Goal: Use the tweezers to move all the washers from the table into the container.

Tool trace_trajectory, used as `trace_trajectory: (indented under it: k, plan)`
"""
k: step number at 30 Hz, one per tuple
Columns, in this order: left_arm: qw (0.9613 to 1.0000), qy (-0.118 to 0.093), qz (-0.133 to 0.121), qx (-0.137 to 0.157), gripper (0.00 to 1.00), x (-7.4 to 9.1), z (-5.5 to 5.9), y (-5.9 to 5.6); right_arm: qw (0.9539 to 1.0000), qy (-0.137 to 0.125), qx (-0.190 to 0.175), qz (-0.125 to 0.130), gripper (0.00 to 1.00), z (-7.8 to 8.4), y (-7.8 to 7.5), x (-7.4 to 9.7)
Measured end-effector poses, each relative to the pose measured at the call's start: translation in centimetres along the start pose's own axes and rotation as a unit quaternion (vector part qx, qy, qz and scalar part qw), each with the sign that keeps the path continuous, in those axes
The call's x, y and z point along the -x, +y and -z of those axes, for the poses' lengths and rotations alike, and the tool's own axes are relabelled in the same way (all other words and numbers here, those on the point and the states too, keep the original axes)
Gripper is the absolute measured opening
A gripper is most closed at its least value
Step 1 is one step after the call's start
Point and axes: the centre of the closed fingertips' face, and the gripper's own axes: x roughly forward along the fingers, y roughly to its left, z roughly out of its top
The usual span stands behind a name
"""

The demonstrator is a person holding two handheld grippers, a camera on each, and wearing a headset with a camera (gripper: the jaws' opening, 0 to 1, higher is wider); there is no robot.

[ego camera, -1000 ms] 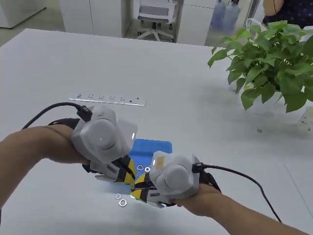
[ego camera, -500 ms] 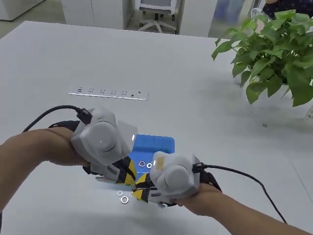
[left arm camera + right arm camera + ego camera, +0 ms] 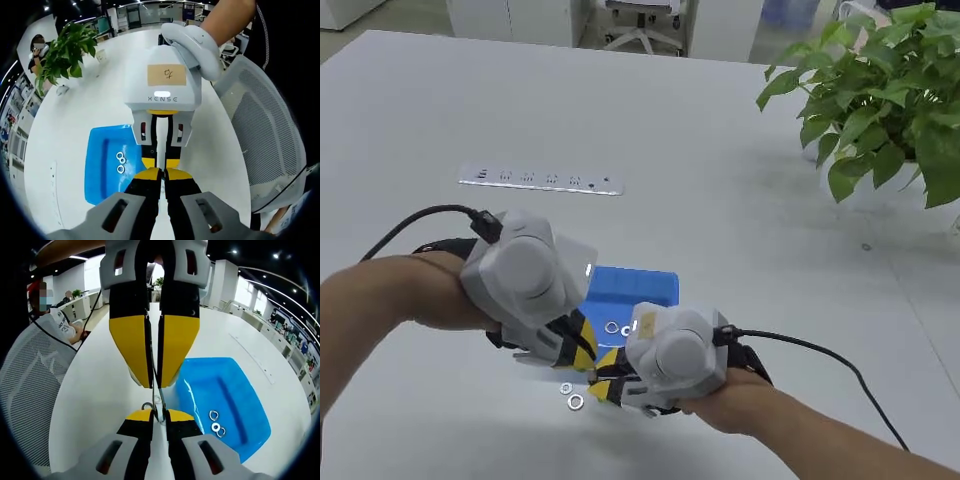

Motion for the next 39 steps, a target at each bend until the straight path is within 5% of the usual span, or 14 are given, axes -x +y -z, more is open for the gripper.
trace_trajectory:
  k: [39]
  plan:
    - [0.9999, 0.003, 0.016, 0.003, 0.06, -0.7, -0.3, 1.0, 0.9994, -0.021, -0.026, 0.005, 0.11, -0.3, -0.4, 0.5]
